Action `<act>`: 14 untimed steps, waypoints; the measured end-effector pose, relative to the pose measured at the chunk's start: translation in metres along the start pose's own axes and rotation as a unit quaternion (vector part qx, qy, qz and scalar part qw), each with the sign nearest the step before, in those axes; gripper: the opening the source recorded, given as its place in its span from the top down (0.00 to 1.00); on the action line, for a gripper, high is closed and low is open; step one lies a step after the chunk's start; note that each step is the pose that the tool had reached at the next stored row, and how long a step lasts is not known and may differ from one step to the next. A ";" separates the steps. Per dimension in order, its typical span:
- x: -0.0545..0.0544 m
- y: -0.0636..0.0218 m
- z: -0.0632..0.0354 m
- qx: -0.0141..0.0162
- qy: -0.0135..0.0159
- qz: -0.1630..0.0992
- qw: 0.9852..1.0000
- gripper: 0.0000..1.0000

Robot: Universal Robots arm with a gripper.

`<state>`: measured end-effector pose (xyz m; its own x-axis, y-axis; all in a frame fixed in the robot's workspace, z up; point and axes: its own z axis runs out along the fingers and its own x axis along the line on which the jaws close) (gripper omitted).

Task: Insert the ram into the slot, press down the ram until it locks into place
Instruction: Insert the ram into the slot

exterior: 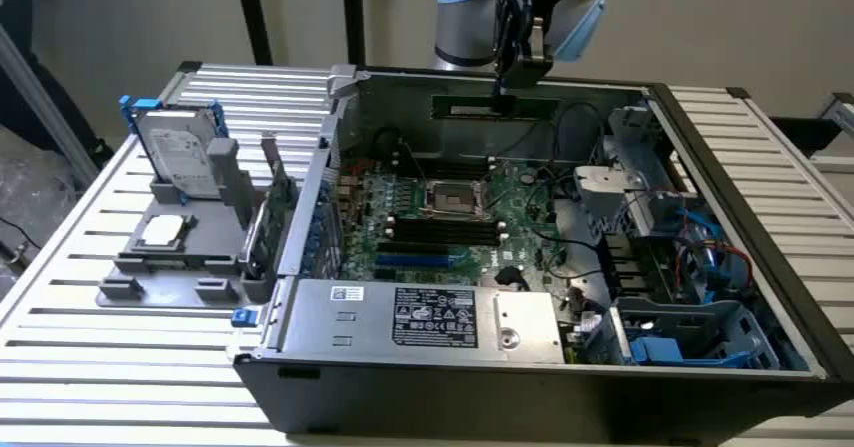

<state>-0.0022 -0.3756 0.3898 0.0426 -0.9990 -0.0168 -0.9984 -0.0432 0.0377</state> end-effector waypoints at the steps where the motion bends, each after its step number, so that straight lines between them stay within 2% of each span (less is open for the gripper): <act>1: 0.000 0.0000 0.0000 0.000 0.000 0.000 1.000 0.86; 11: 0.000 0.0000 0.0000 0.000 0.000 0.000 1.000 0.86; 14: 0.000 0.0034 0.0002 0.000 0.000 0.000 1.000 0.86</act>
<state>-0.0056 -0.3757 0.3897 0.0429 -0.9989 -0.0167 -0.9983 -0.0435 0.0378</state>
